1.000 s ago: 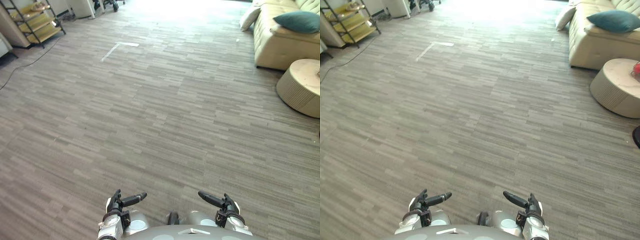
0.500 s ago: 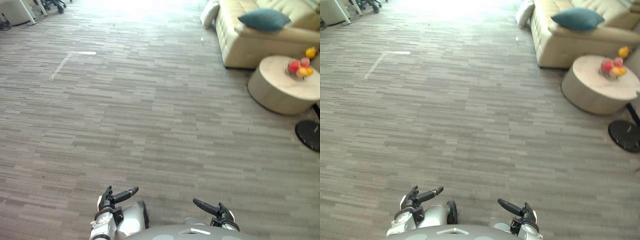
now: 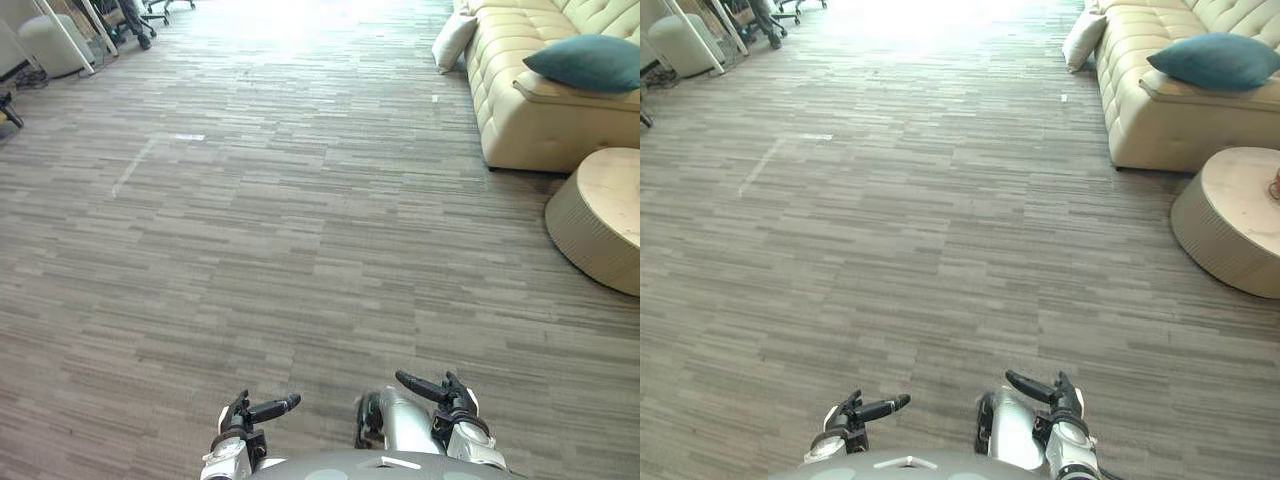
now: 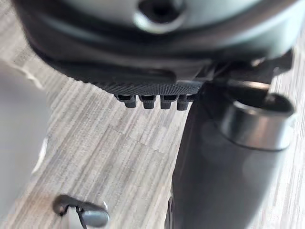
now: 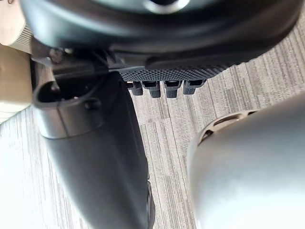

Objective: Pick up cushions and gather them together orderly.

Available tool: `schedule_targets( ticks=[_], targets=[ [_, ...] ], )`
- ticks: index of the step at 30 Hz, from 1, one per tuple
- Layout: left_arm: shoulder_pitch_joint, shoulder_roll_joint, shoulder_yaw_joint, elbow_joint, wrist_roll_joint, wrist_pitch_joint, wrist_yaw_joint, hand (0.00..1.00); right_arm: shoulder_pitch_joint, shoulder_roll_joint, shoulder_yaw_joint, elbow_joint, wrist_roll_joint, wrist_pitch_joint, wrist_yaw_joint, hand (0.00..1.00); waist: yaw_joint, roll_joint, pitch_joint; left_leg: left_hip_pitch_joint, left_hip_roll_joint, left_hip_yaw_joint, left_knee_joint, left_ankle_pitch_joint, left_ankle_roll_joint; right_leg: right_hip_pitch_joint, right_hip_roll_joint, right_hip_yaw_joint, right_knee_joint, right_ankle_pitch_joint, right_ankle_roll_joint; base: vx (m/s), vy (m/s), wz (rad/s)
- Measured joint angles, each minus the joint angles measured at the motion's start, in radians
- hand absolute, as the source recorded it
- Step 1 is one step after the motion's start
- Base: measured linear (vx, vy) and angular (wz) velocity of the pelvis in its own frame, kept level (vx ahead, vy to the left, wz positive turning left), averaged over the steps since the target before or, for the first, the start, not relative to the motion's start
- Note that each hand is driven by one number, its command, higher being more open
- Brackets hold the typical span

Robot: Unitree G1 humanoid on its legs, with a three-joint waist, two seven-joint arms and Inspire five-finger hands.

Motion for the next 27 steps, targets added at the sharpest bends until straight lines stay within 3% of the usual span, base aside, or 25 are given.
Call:
schedule_targets(
  ticks=[1, 3, 5, 6, 7, 10, 11, 13, 14, 15, 17, 19, 20, 21, 22, 24, 25, 27],
  targets=[
    [0.008, -0.001, 0.027, -0.019, -0.007, 0.001, 0.004, 1.00, 0.005, 0.002, 0.014, 0.005, 0.002, 0.003, -0.002, 1.00, 0.001, -0.009, 0.002, -0.065, 0.018, 0.051, 0.095, -0.017, 0.022, 0.075, 0.010, 0.001, -0.056, -0.002, 0.001, 0.48, -0.049, -0.12],
    [0.009, 0.002, 0.042, -0.038, -0.005, -0.001, 0.003, 1.00, 0.006, 0.008, 0.032, 0.016, 0.001, 0.005, -0.002, 1.00, 0.001, -0.025, 0.000, -0.164, 0.026, 0.123, 0.101, -0.056, 0.086, 0.169, 0.015, 0.008, -0.145, -0.002, 0.012, 0.40, -0.035, -0.04],
    [0.007, 0.000, 0.045, -0.068, -0.024, -0.002, 0.003, 1.00, 0.006, 0.007, 0.049, 0.021, 0.002, 0.016, -0.002, 1.00, 0.013, -0.030, 0.001, -0.272, 0.035, 0.225, -0.069, -0.125, 0.149, 0.261, 0.017, 0.024, -0.242, 0.005, 0.022, 0.36, 0.013, -0.18],
    [0.005, -0.001, 0.045, -0.071, -0.026, -0.002, 0.003, 1.00, 0.006, 0.007, 0.050, 0.021, 0.002, 0.016, -0.001, 1.00, 0.021, -0.030, 0.001, -0.289, 0.030, 0.242, -0.149, -0.141, 0.154, 0.284, 0.015, 0.032, -0.258, 0.007, 0.028, 0.52, 0.107, -0.46],
    [-0.003, -0.002, 0.054, -0.071, -0.027, -0.002, 0.005, 1.00, 0.004, 0.012, 0.049, 0.023, 0.002, 0.016, -0.003, 1.00, 0.038, -0.036, 0.006, -0.305, 0.001, 0.257, -0.337, -0.148, 0.160, 0.330, 0.002, 0.054, -0.288, 0.004, 0.039, 0.46, 0.133, -0.46],
    [-0.007, -0.001, 0.065, -0.072, -0.035, -0.013, 0.009, 1.00, 0.004, 0.031, 0.048, 0.024, 0.002, 0.014, -0.007, 1.00, 0.053, -0.053, 0.009, -0.341, -0.052, 0.249, -0.617, -0.095, 0.164, 0.406, -0.037, 0.089, -0.341, -0.019, 0.076, 0.51, 0.211, -0.55],
    [-0.007, -0.009, 0.078, -0.072, -0.045, -0.021, 0.011, 1.00, 0.007, 0.030, 0.048, 0.025, 0.002, 0.010, -0.007, 1.00, 0.054, -0.047, 0.005, -0.368, -0.060, 0.255, -0.696, -0.037, 0.179, 0.441, -0.054, 0.115, -0.359, -0.059, 0.104, 0.57, 0.317, -0.50],
    [-0.008, 0.005, 0.083, -0.069, -0.057, -0.020, 0.012, 1.00, 0.010, 0.043, 0.047, 0.043, 0.002, 0.011, -0.007, 1.00, 0.055, -0.063, -0.010, -0.370, -0.082, 0.273, -0.642, 0.036, 0.234, 0.460, -0.088, 0.153, -0.332, -0.076, 0.099, 0.72, 0.392, -0.39],
    [-0.009, 0.014, 0.079, -0.069, -0.054, -0.019, 0.013, 1.00, 0.023, 0.051, 0.044, 0.045, 0.002, 0.011, -0.007, 1.00, 0.051, -0.088, -0.027, -0.367, -0.098, 0.281, -0.625, 0.032, 0.245, 0.441, -0.119, 0.177, -0.292, -0.063, 0.083, 0.49, 0.252, -0.14],
    [-0.009, 0.021, 0.074, -0.068, -0.053, -0.019, 0.012, 1.00, 0.031, 0.056, 0.036, 0.046, 0.002, 0.010, -0.006, 1.00, 0.052, -0.099, -0.032, -0.370, -0.109, 0.286, -0.604, 0.011, 0.259, 0.430, -0.134, 0.186, -0.260, -0.047, 0.095, 0.62, 0.354, 0.09],
    [-0.017, 0.043, 0.071, -0.045, -0.054, -0.016, 0.014, 1.00, 0.036, 0.075, -0.006, 0.058, 0.016, 0.009, -0.006, 1.00, 0.051, -0.130, -0.042, -0.348, -0.159, 0.280, -0.523, -0.101, 0.279, 0.362, -0.189, 0.230, -0.016, 0.018, 0.171, 0.74, 0.418, 0.32],
    [-0.036, 0.070, 0.039, 0.006, -0.055, 0.002, 0.025, 1.00, 0.026, 0.071, -0.026, 0.071, 0.019, 0.007, -0.006, 1.00, 0.044, -0.133, -0.031, -0.251, -0.212, 0.270, -0.539, -0.182, 0.286, 0.217, -0.230, 0.286, 0.357, 0.240, 0.260, 0.49, 0.247, 0.36],
    [-0.040, 0.071, 0.039, 0.021, -0.055, 0.009, 0.031, 1.00, 0.022, 0.068, -0.025, 0.065, 0.019, 0.001, 0.000, 1.00, 0.042, -0.135, -0.022, -0.168, -0.236, 0.268, -0.573, -0.209, 0.289, 0.144, -0.251, 0.275, 0.527, 0.242, 0.249, 0.45, 0.193, 0.13],
    [-0.035, 0.069, 0.037, 0.021, -0.055, 0.015, 0.034, 1.00, 0.022, 0.061, -0.022, 0.060, 0.019, -0.007, 0.004, 1.00, 0.037, -0.131, -0.022, -0.105, -0.246, 0.267, -0.611, -0.221, 0.290, 0.099, -0.255, 0.259, 0.605, 0.220, 0.215, 0.69, 0.251, 0.14],
    [-0.017, 0.065, 0.012, 0.022, -0.053, 0.017, 0.036, 1.00, 0.023, 0.049, -0.021, 0.042, 0.020, -0.014, 0.005, 1.00, 0.023, -0.108, -0.023, -0.003, -0.249, 0.251, -0.693, -0.229, 0.288, 0.011, -0.231, 0.212, 0.671, 0.168, 0.163, 0.67, 0.182, 0.26],
    [-0.017, 0.068, -0.042, 0.043, -0.042, 0.017, 0.027, 1.00, 0.022, 0.039, -0.024, 0.018, 0.021, -0.032, 0.002, 1.00, -0.006, -0.088, -0.021, 0.112, -0.245, 0.216, -0.804, -0.223, 0.281, -0.132, -0.184, 0.127, 0.622, 0.101, 0.155, 0.68, 0.068, 0.49],
    [-0.024, 0.068, -0.045, 0.066, -0.038, 0.023, 0.023, 1.00, 0.012, 0.037, -0.042, 0.004, 0.028, -0.033, 0.001, 1.00, -0.012, -0.080, -0.013, 0.190, -0.235, 0.216, -0.857, -0.221, 0.266, -0.224, -0.147, 0.084, 0.487, 0.066, 0.128, 0.73, -0.037, 0.38],
    [-0.024, 0.066, -0.044, 0.070, -0.033, 0.026, 0.025, 1.00, 0.010, 0.036, -0.043, -0.006, 0.036, -0.033, 0.002, 1.00, -0.014, -0.078, -0.009, 0.235, -0.229, 0.223, -0.884, -0.221, 0.266, -0.258, -0.127, 0.051, 0.344, 0.063, 0.110, 0.57, -0.078, 0.24]
  ],
)
